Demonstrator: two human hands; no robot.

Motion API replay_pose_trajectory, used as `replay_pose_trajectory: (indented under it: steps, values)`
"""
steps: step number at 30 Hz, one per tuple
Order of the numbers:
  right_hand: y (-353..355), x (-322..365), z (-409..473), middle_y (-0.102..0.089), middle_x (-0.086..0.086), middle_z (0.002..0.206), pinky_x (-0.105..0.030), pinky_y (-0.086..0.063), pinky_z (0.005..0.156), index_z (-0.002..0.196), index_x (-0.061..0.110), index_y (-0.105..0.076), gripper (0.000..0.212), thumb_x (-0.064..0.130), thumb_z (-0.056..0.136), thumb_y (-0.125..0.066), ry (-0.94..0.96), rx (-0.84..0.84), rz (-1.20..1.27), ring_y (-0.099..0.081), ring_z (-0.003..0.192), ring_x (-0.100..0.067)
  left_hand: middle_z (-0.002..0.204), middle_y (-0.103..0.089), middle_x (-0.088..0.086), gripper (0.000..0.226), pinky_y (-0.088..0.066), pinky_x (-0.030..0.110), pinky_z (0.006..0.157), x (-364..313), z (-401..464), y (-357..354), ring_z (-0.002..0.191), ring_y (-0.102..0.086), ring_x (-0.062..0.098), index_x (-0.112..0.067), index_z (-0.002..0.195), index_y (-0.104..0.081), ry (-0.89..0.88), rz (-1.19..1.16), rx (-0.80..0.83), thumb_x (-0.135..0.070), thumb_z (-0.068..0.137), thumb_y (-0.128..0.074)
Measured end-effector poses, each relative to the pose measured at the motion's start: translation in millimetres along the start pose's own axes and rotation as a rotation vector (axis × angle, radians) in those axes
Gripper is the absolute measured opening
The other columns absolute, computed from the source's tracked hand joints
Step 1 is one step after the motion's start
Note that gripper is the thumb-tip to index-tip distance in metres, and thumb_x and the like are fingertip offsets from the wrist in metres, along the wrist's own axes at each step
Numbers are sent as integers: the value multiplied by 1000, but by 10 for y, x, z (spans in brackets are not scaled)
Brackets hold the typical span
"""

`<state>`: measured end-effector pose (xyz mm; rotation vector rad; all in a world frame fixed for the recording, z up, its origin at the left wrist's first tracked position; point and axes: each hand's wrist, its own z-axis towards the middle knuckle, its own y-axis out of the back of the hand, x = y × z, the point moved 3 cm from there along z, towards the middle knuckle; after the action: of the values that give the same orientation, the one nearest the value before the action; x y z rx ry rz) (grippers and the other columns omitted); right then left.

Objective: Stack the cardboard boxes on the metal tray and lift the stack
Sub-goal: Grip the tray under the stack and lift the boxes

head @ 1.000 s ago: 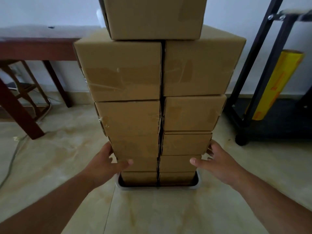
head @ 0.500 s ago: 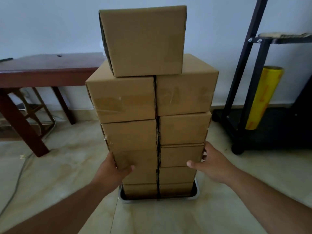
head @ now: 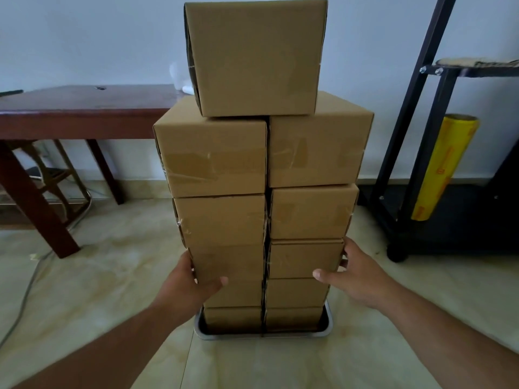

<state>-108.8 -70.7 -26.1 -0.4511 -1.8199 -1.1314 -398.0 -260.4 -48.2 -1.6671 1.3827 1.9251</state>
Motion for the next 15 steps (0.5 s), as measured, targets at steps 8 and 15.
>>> replay_pose_trajectory:
  steps: [8,15]
  values:
    - [354,366,-51,-53,26,142,-47,-39,118,150,48,-37,104,70,61,-87,158,-16,149,-46,139,-7,129,-63,-24,77,-48,34,104,-436,-116,397,120,-62,2,-43,138,-46,-298,-67,-37,-80,74,-68]
    - [364,445,-26,-61,21,139,-48,-43,116,140,55,-45,88,71,63,-85,218,-22,207,-54,135,-9,118,-72,-21,57,-54,24,91,-437,43,415,109,-66,-6,-39,134,-57,-244,-124,-111,-57,81,-69]
